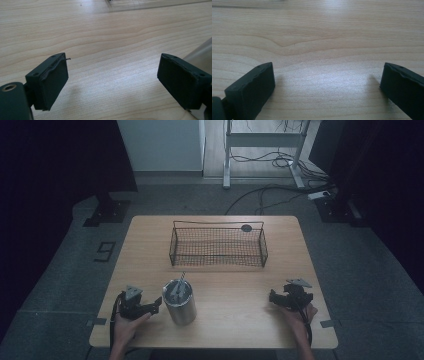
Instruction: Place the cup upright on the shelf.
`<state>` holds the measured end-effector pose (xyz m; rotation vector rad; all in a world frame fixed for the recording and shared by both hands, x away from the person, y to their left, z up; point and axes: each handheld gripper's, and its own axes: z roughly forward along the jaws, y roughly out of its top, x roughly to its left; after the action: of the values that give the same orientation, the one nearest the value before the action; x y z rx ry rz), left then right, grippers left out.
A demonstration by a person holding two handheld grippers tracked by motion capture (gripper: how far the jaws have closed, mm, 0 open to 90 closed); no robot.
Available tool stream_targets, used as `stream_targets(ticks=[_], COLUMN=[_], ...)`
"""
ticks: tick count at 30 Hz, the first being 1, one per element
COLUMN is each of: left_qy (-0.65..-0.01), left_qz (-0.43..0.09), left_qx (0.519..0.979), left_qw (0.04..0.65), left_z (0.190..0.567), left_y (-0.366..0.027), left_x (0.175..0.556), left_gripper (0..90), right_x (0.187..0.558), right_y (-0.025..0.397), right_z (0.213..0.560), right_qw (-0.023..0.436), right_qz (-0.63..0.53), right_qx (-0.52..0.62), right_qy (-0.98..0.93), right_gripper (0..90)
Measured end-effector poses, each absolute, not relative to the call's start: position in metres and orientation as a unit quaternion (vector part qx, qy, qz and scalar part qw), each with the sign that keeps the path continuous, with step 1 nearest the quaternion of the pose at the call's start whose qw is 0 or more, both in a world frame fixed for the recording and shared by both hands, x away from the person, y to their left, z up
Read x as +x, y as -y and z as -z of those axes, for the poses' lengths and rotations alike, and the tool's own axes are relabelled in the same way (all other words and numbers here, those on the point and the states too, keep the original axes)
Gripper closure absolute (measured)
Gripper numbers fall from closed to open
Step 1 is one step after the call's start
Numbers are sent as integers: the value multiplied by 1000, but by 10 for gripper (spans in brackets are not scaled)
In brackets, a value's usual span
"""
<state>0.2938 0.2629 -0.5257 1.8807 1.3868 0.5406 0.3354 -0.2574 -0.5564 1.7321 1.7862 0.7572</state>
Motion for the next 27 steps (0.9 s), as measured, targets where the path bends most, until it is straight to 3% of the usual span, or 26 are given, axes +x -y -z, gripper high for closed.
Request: stream_targets(ticks=[27], left_qy=[-518], left_qz=[-216], left_qx=[707], left_qw=[431], left_z=[491], left_y=[-273], left_x=[268], left_gripper=[85], right_x=[334], right_y=[259], right_z=[556], right_qw=[271], right_qz=[-283], right_qx=[644], right_qy=[-657], right_gripper=[23])
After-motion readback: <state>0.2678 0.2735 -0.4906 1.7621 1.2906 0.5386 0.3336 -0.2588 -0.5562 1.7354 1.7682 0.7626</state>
